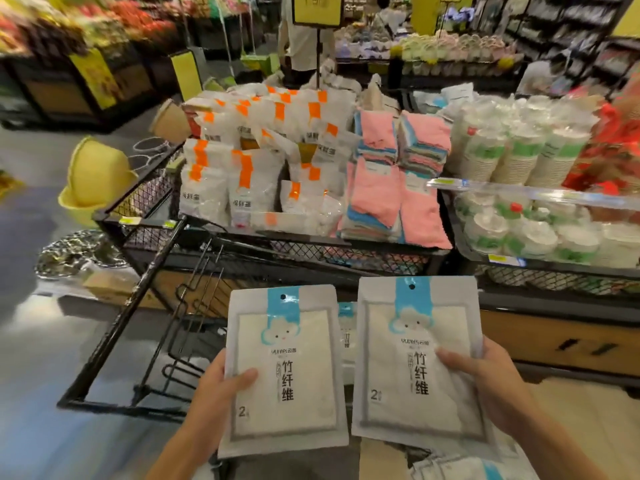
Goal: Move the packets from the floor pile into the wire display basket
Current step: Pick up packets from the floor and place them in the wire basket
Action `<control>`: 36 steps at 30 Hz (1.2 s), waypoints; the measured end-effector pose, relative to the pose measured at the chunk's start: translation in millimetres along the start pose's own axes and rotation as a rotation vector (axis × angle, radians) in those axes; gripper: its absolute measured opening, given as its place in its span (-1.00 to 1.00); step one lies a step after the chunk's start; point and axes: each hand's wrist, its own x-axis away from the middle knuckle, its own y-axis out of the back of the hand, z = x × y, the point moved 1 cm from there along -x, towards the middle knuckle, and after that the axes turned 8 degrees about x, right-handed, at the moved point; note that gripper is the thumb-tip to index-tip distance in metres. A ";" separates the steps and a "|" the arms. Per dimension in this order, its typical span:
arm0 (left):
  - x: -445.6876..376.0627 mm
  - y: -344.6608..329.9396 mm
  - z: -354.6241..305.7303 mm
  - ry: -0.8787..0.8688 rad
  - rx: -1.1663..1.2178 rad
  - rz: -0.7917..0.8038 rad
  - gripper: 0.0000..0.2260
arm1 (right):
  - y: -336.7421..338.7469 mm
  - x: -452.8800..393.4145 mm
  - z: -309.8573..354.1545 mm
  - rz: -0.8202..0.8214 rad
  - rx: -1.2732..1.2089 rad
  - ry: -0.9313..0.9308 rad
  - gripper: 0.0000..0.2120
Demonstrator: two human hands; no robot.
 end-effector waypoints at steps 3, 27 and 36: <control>-13.7 7.9 2.5 0.013 0.002 -0.028 -0.60 | -15.7 -23.0 0.2 0.012 0.041 -0.013 -0.68; -232.4 -10.7 57.8 0.193 -0.188 -0.300 -0.69 | -60.4 -304.1 -98.3 0.049 0.247 -0.320 -0.71; -336.8 12.7 117.7 0.275 -0.283 -0.266 -0.73 | -87.5 -372.0 -175.8 0.005 0.358 -0.434 -0.76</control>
